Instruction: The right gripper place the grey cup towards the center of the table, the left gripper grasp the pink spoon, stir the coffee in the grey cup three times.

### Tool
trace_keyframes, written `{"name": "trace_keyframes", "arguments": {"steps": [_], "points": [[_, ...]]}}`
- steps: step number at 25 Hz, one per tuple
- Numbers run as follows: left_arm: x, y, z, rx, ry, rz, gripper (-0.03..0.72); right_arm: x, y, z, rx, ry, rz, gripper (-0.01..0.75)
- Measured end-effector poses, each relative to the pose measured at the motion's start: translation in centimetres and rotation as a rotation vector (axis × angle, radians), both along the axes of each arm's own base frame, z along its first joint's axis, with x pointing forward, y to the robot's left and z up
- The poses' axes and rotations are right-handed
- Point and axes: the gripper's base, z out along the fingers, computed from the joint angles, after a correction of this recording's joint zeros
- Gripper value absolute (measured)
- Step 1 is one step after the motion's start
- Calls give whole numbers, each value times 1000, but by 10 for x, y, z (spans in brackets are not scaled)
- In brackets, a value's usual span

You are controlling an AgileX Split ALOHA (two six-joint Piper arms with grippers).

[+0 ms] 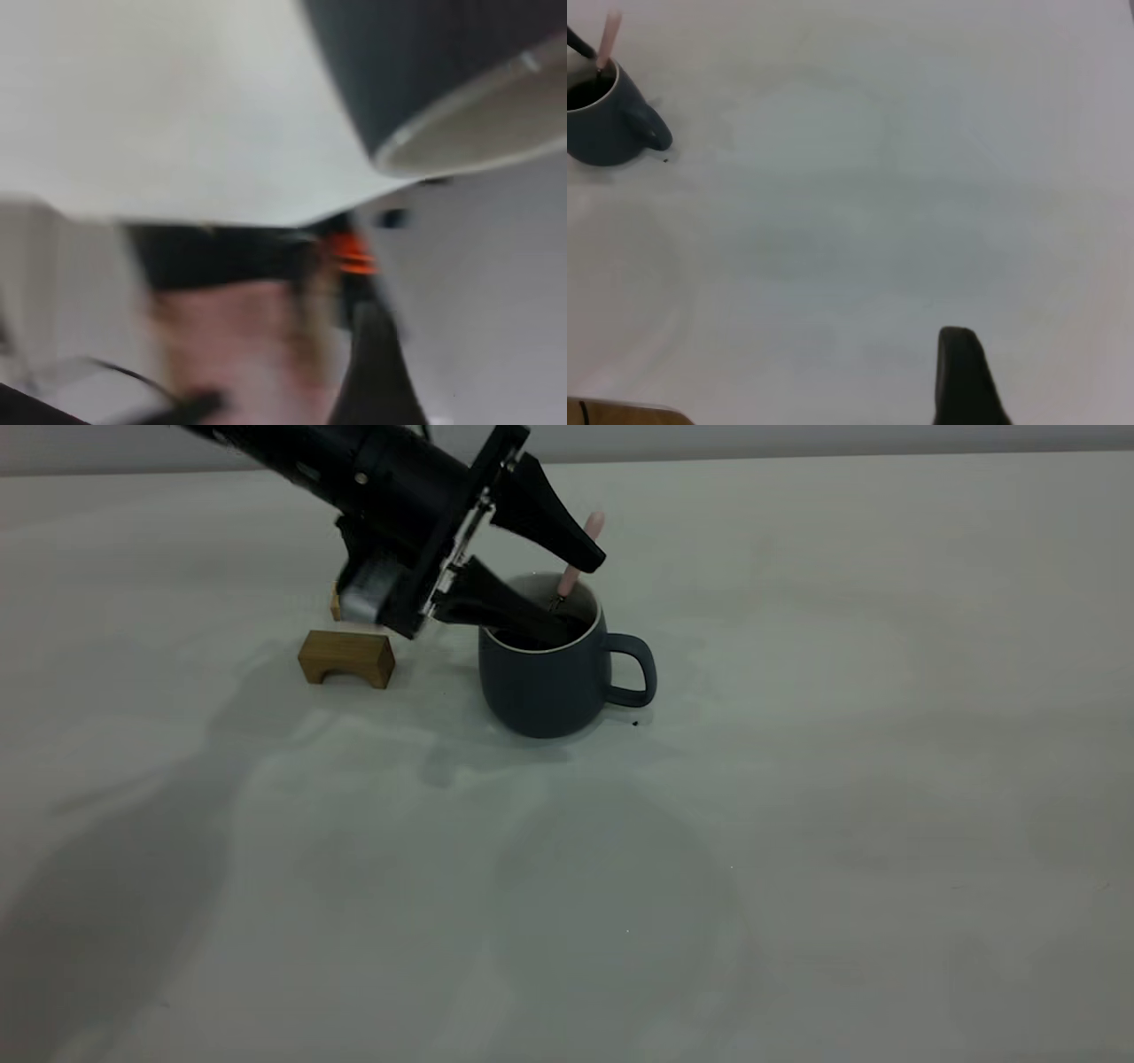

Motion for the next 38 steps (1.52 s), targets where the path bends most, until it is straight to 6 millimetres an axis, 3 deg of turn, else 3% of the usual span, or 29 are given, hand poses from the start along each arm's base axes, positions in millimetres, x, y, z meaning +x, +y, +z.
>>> {"name": "trace_keyframes", "arguments": {"steps": [8, 13, 18, 22, 26, 30, 34, 38], "points": [[-6, 19, 53, 133, -491, -510, 467, 0, 0, 0, 0, 0, 0, 491], [-10, 27, 91, 189, -645, -652, 403, 0, 0, 0, 0, 0, 0, 491], [-19, 37, 149, 256, -847, -788, 360, 0, 0, 0, 0, 0, 0, 491], [-37, 51, 210, 380, -1028, -913, 338, 0, 0, 0, 0, 0, 0, 491], [-70, 72, 276, 565, -1166, -957, 335, 0, 0, 0, 0, 0, 0, 491], [-124, 94, 327, 718, -1259, -950, 335, 0, 0, 0, 0, 0, 0, 491], [-190, 114, 341, 780, -1287, -944, 335, 0, 0, 0, 0, 0, 0, 491], [-257, 130, 328, 797, -1307, -914, 333, 0, 0, 0, 0, 0, 0, 491]]}}
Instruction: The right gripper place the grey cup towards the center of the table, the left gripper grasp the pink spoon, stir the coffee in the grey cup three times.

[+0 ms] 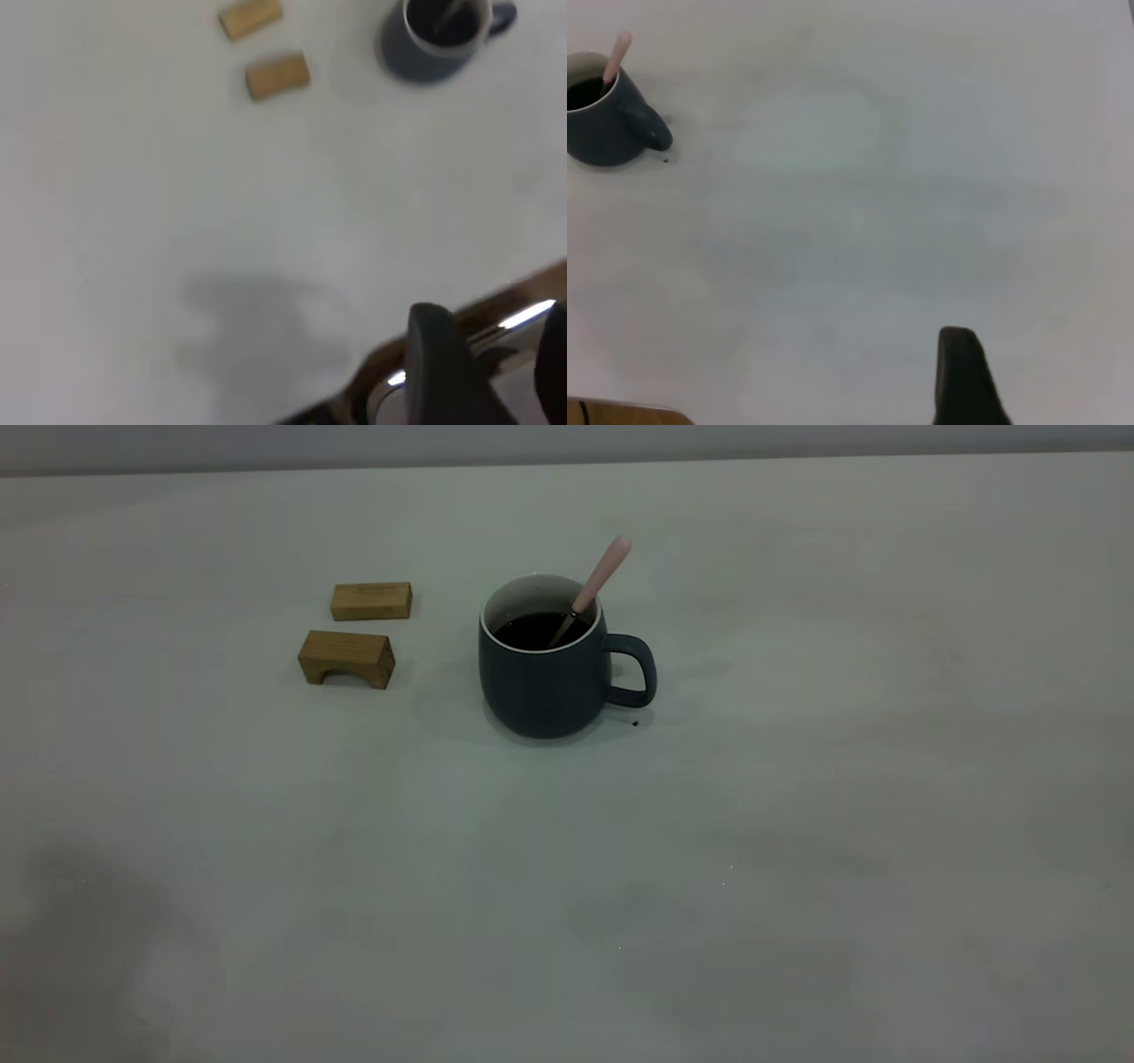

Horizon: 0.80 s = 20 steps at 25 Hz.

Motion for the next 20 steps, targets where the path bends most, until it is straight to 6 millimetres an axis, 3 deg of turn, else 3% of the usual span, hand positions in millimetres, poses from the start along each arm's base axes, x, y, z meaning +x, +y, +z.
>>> {"name": "trace_keyframes", "arguments": {"steps": [7, 11, 14, 20], "points": [[-106, 26, -55, -24, -166, 2, 333, 0, 0, 0, 0, 0, 0, 491], [-146, 35, -88, -51, -276, 5, 333, 0, 0, 0, 0, 0, 0, 491], [-158, 36, -102, -62, -313, 66, 333, 0, 0, 0, 0, 0, 0, 491], [-154, 35, -121, -35, -259, 212, 333, 0, 0, 0, 0, 0, 0, 491]]}}
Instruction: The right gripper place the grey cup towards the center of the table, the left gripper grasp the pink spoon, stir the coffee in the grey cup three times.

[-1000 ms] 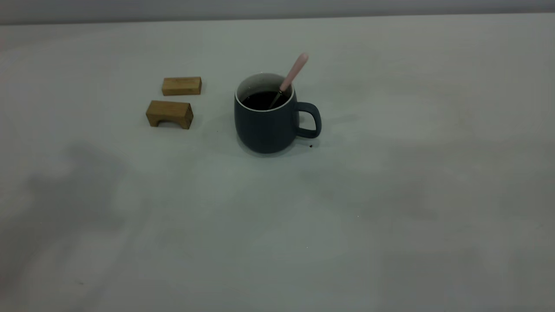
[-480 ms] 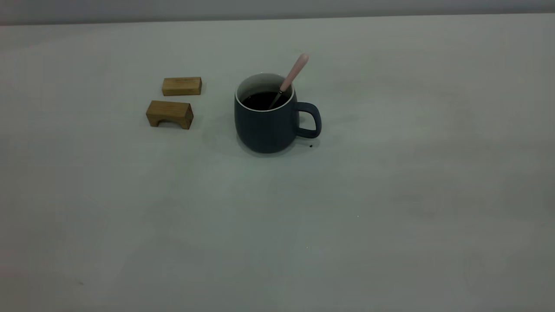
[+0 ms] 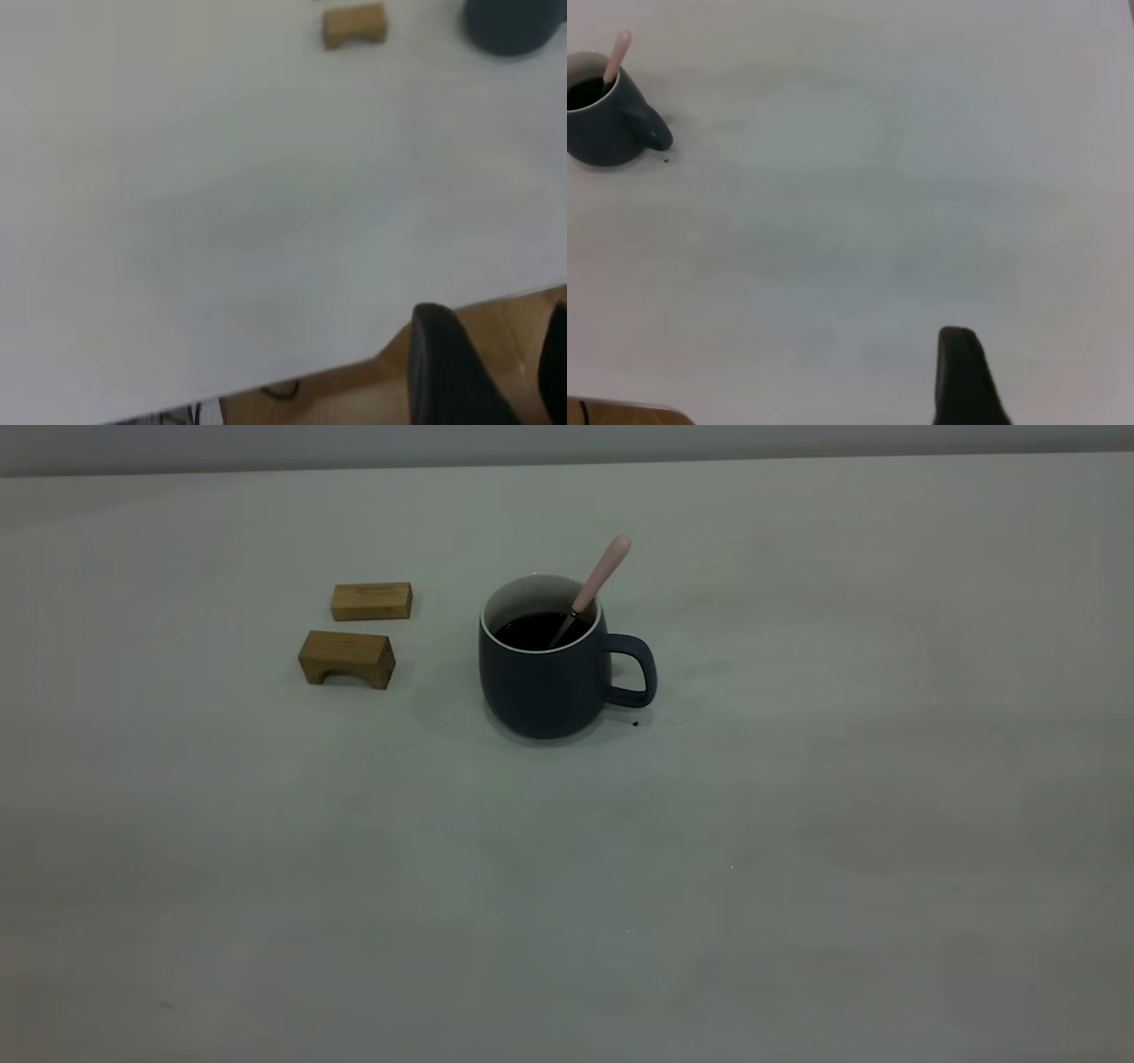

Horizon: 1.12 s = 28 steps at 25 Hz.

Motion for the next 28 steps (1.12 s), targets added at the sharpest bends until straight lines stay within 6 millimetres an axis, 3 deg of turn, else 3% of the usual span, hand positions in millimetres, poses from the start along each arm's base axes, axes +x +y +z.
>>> {"name": "trace_keyframes", "arguments": {"steps": [12, 28], "points": [[-17, 0, -6, -8, -97, 28, 333, 0, 0, 0, 0, 0, 0, 491], [-18, -1, -6, -7, -98, 38, 333, 0, 0, 0, 0, 0, 0, 491]]}}
